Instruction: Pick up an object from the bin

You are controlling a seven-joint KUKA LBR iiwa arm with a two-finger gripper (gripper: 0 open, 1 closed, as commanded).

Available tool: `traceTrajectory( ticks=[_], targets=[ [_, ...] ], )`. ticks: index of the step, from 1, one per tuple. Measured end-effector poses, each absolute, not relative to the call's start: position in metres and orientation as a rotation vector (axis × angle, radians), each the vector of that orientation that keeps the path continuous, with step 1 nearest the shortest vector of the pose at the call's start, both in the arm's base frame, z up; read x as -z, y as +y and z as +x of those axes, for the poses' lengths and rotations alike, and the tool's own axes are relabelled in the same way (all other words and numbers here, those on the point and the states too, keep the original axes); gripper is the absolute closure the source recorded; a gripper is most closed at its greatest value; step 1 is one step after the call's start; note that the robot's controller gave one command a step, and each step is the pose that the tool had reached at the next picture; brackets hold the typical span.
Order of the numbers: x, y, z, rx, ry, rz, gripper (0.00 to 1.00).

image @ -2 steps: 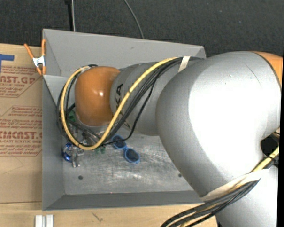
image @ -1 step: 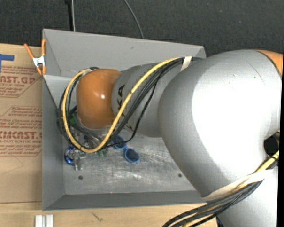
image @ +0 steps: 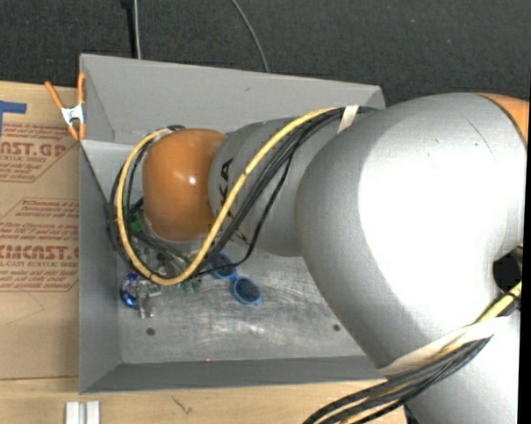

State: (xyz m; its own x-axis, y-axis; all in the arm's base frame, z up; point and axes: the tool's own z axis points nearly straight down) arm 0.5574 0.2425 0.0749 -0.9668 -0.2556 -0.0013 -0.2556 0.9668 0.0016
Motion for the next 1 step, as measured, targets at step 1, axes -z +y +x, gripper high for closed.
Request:
traceTrajectory(
  ticks=[1],
  targets=[
    [-0.2249,0.2451,0.5562,-0.005,3.086,-0.526,1.00]
  ],
)
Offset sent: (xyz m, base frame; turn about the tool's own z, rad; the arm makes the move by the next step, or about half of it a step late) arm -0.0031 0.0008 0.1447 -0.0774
